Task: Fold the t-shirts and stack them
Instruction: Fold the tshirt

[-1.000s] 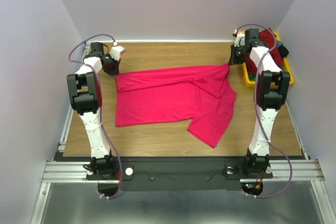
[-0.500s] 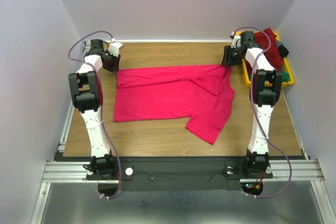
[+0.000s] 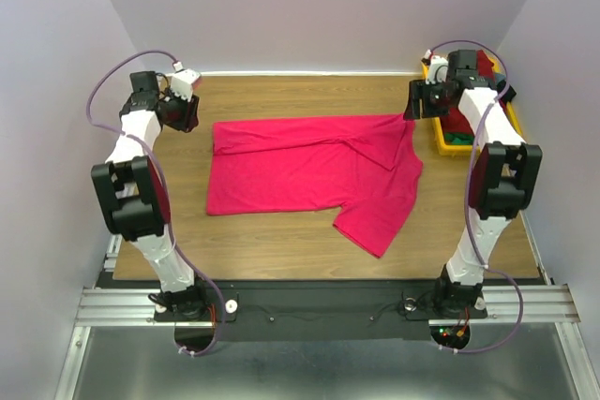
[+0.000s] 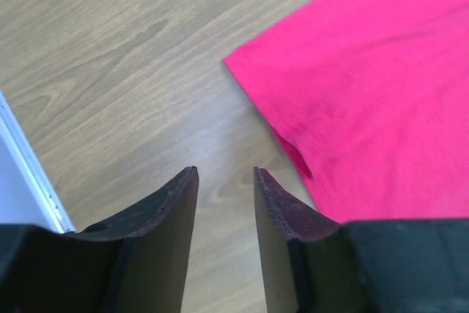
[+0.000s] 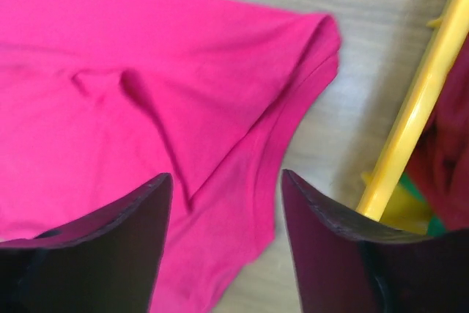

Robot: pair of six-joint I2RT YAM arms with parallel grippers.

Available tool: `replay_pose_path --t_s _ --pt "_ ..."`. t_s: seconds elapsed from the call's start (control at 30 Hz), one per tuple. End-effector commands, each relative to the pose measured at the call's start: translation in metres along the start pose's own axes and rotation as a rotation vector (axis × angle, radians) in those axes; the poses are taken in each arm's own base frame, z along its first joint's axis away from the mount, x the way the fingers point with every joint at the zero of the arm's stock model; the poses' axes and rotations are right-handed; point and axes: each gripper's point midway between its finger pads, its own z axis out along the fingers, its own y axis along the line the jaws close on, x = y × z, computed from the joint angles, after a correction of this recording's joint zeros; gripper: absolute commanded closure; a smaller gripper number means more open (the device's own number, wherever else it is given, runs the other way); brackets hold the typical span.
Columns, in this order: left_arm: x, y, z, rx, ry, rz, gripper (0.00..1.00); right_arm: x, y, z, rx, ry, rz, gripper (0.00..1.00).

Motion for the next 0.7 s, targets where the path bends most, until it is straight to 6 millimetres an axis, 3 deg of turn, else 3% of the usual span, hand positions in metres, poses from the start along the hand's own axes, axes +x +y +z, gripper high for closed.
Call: replay_pose_path --t_s 0.0,0.1,0.23,0.33,0.53,0.67 --pt "0.011 -0.038 -0.017 0.092 -0.002 0.036 0.56 0.04 0.023 -0.011 -0.076 0.091 -0.025 0.42" --pt "0.052 -0.062 -0.014 0.147 0.076 0.018 0.59 0.077 0.03 -0.004 -0.096 0.175 -0.006 0.49" --pt "0.08 -0.076 -0.015 0.158 0.132 0.035 0.64 0.115 0.033 0.005 -0.106 0.263 0.013 0.55" --pt "0.116 -0.089 -0.015 0.173 0.211 0.021 0.67 0.144 0.029 0.01 -0.098 0.333 0.016 0.57" --pt "0.16 -0.102 -0.025 0.179 0.311 0.053 0.73 0.184 0.031 0.009 -0.098 0.424 0.025 0.6" --pt "0.191 -0.112 -0.039 0.172 0.395 0.087 0.78 0.205 0.033 -0.003 -0.091 0.467 0.01 0.6"
